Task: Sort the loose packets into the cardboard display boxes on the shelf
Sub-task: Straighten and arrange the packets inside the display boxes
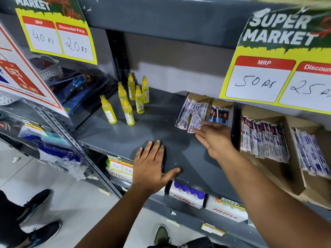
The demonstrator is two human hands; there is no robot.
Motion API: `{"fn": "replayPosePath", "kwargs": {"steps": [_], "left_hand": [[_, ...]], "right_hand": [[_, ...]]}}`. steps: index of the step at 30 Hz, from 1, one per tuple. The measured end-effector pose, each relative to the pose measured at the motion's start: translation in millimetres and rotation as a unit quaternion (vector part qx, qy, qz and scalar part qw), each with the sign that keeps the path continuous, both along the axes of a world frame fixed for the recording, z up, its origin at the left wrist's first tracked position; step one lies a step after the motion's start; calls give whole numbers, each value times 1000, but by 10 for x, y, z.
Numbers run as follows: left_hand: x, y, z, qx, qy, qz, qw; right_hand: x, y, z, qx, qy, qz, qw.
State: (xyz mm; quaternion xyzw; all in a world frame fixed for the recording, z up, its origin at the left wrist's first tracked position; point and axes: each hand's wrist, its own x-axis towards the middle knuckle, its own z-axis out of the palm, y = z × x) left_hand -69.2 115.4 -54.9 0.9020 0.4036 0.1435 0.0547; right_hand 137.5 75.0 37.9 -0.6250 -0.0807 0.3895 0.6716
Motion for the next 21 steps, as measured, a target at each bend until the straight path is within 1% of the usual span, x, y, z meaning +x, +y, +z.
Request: {"fn": "replayPosePath", "kwargs": {"steps": [3,5,7,9,11,12,13,14,15,16,17,18,19,21], "left_hand": [[-8,-11,11,-1,0,-4,1000],[-9,-14,18,-1,3,-4,1000],[-17,-12,22,-1,7,-3,1000],[-24,-12,27,2,10,-6,1000],[-30,-26,25,4,12,-10,1000],[-31,-24,29,4,12,-13,1000],[-31,-26,33,2,13,-15,1000],[-31,-27,37,0,14,-15,1000],[-33,-23,43,-2,14,-14,1000],[-30,-29,50,-5,14,-12,1000],[-32,-17,63,-7,14,-12,1000],[-33,-25,73,-10,13,-12,1000],[-34,-22,77,-11,12,-13,1000],[-44,-22,88,-16,16,-15,1000]], "right_hand": [[-191,32,-143,-11,-18,45,999],[-261,77,-221,-32,-52,65,996],[-275,147,-274,-66,-115,80,988],[-235,219,-301,-86,-195,94,973],[-171,267,-295,-109,-306,116,939],[-137,288,-281,-119,-377,122,910],[-91,307,-273,-130,-458,130,870],[-51,331,-265,-151,-539,146,816],[-24,356,-247,-190,-605,171,754],[-4,368,-215,-240,-651,194,693],[2,387,-178,-288,-678,206,644],[4,396,-146,-324,-694,213,606],[9,396,-124,-344,-704,215,582],[14,373,-134,-340,-724,221,558]]}}
